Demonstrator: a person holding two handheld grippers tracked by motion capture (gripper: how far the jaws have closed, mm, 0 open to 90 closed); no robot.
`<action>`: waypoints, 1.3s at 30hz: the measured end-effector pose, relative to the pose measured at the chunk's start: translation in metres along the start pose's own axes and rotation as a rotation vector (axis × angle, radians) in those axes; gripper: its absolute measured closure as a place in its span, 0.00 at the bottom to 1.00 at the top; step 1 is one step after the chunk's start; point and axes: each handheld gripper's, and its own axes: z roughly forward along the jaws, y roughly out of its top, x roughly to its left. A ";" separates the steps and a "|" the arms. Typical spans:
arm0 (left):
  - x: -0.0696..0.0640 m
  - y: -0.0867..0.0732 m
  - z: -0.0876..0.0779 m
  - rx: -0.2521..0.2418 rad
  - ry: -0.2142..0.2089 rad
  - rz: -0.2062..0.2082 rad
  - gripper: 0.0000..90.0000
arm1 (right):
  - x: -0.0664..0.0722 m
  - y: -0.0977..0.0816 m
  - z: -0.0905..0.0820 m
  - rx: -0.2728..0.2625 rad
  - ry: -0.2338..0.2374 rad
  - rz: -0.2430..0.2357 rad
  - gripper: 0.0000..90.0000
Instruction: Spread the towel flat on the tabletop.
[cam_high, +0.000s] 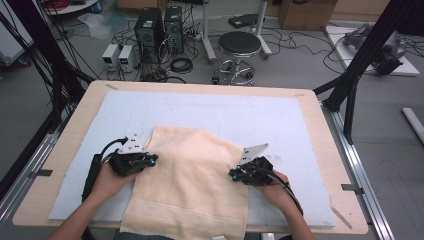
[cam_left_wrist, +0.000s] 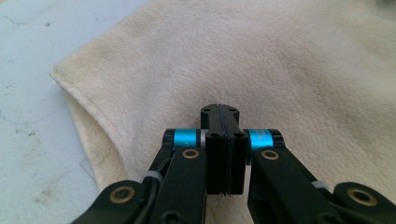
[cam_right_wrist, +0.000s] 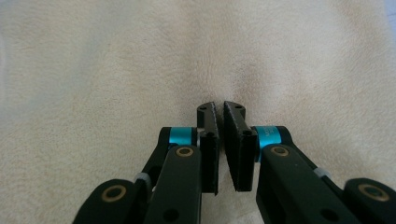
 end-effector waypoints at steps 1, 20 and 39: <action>-0.002 0.000 -0.003 -0.007 0.006 0.002 0.99 | 0.001 0.000 -0.002 -0.001 -0.001 -0.001 0.95; 0.001 0.016 -0.011 -0.061 -0.033 0.013 0.59 | 0.006 0.009 -0.024 -0.085 -0.029 0.028 0.66; -0.003 0.026 -0.017 -0.049 -0.052 0.031 0.91 | 0.010 0.015 -0.023 -0.078 -0.040 -0.010 0.93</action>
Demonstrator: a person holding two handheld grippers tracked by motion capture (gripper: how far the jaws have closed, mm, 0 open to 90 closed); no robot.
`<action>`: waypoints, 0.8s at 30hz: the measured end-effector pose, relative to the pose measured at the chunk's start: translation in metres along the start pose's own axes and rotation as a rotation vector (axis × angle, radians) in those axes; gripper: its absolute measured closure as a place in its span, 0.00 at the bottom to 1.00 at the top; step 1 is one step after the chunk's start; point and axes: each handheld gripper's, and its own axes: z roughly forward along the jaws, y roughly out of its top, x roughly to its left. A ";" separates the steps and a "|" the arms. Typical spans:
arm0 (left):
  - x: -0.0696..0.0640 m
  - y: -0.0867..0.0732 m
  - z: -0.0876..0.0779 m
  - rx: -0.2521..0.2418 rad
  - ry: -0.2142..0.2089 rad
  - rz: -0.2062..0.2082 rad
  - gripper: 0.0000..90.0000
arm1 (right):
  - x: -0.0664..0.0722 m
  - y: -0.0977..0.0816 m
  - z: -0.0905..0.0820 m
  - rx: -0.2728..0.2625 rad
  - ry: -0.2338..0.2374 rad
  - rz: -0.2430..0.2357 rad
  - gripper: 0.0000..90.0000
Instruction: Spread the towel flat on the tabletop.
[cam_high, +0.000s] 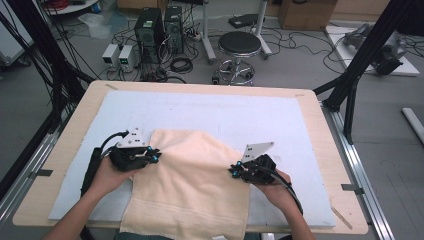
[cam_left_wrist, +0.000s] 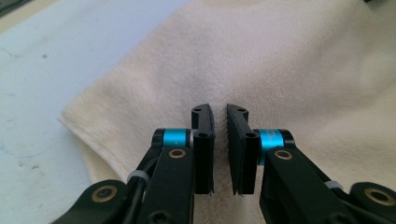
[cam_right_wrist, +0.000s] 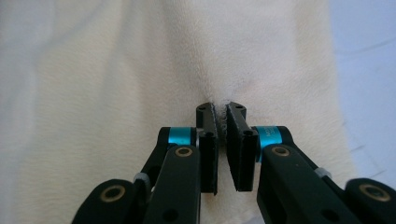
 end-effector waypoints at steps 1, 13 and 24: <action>-0.004 0.002 -0.007 -0.011 0.000 0.011 0.91 | 0.003 0.003 -0.006 -0.010 0.001 -0.011 0.93; -0.074 -0.040 -0.071 0.032 -0.126 0.050 0.93 | 0.078 0.005 -0.039 -0.022 0.148 -0.147 0.90; -0.026 -0.021 -0.053 -0.054 -0.027 0.000 0.63 | 0.027 0.023 -0.026 -0.057 0.006 -0.077 0.66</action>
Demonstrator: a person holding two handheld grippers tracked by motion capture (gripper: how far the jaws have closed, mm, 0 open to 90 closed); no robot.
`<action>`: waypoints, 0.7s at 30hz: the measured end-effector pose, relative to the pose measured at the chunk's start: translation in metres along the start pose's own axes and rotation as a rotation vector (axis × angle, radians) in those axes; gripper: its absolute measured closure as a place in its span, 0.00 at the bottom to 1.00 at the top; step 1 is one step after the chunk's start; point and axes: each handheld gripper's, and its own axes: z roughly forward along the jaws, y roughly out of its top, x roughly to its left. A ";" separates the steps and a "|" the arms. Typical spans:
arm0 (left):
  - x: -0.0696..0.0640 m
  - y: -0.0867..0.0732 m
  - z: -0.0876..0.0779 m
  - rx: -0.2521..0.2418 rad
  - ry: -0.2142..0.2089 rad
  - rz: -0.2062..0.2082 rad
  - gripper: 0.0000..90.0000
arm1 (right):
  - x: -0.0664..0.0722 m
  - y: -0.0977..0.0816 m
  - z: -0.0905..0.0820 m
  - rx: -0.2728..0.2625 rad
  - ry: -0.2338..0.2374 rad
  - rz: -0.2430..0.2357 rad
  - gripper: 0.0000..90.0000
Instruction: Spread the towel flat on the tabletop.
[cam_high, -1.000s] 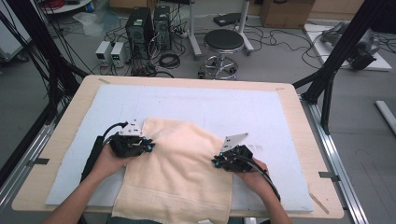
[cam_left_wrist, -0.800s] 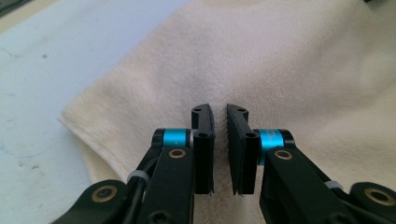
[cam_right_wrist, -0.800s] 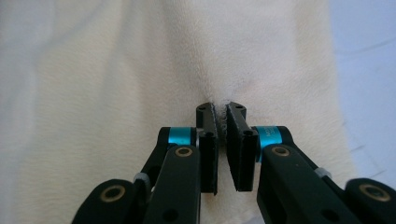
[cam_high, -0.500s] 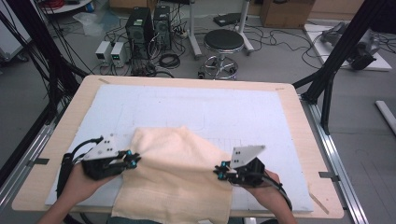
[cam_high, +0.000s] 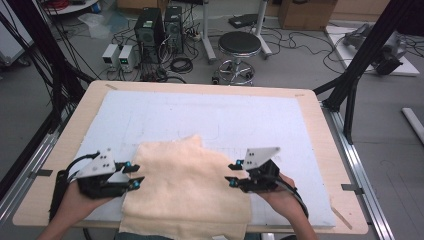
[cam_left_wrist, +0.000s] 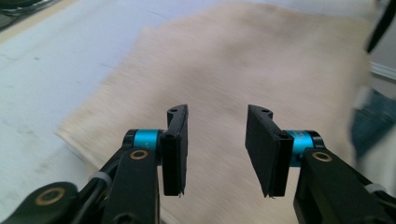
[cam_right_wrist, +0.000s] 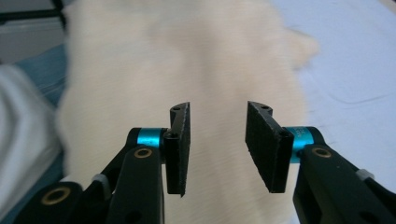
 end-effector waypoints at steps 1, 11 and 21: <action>0.007 0.002 0.008 -0.001 0.004 -0.013 0.58 | -0.009 0.001 0.006 0.004 -0.009 0.007 0.64; 0.063 -0.012 0.078 0.171 -0.050 -0.154 0.43 | -0.063 -0.019 0.065 0.103 0.044 0.143 0.48; 0.054 0.008 0.092 0.142 -0.006 -0.122 0.83 | -0.071 -0.030 0.026 -0.036 0.091 0.220 0.95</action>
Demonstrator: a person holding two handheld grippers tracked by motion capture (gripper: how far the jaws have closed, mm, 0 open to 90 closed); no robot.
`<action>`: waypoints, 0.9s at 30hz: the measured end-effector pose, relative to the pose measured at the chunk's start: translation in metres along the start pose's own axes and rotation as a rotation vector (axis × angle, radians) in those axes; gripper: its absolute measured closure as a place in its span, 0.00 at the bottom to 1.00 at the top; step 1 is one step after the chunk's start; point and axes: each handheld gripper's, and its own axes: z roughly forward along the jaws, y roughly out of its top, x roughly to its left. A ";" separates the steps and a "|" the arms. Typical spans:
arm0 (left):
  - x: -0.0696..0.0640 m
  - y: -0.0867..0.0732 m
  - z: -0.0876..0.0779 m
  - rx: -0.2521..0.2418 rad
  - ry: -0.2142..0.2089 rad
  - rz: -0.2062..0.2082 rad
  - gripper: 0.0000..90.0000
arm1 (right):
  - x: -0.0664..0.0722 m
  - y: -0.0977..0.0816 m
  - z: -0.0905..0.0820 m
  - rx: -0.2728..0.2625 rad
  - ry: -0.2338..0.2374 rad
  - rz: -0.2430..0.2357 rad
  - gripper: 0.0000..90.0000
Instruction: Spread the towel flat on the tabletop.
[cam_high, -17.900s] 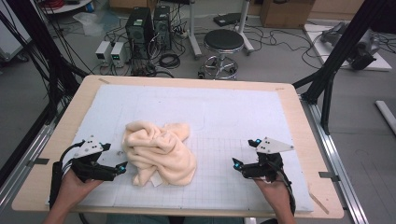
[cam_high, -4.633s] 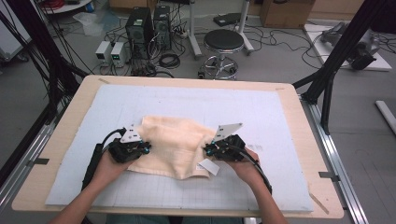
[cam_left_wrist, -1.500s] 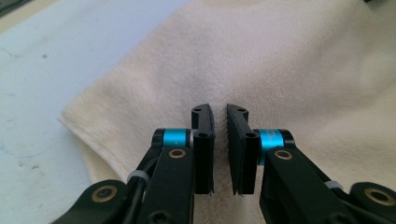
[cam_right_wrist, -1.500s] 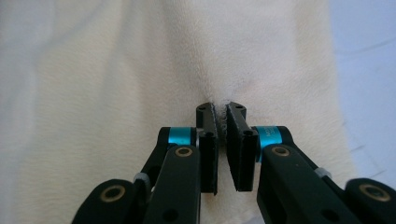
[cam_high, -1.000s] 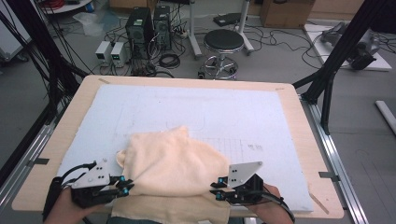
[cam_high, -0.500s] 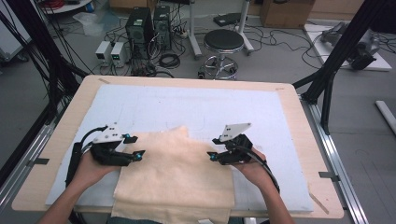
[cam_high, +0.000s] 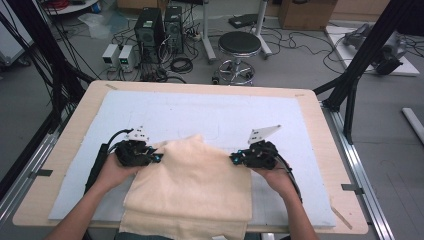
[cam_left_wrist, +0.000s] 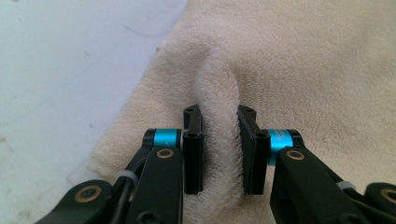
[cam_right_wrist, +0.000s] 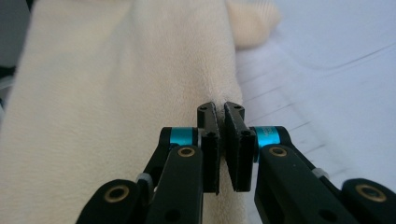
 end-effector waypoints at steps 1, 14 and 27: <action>-0.002 0.006 0.001 -0.008 0.002 0.003 0.83 | 0.001 0.002 -0.007 0.000 -0.029 -0.018 0.95; -0.023 0.054 0.013 -0.055 0.023 0.073 0.82 | 0.014 0.013 -0.075 0.007 -0.178 -0.087 0.95; -0.068 -0.039 -0.042 -0.024 -0.078 0.141 0.79 | 0.093 -0.018 -0.022 0.122 0.072 -0.195 0.94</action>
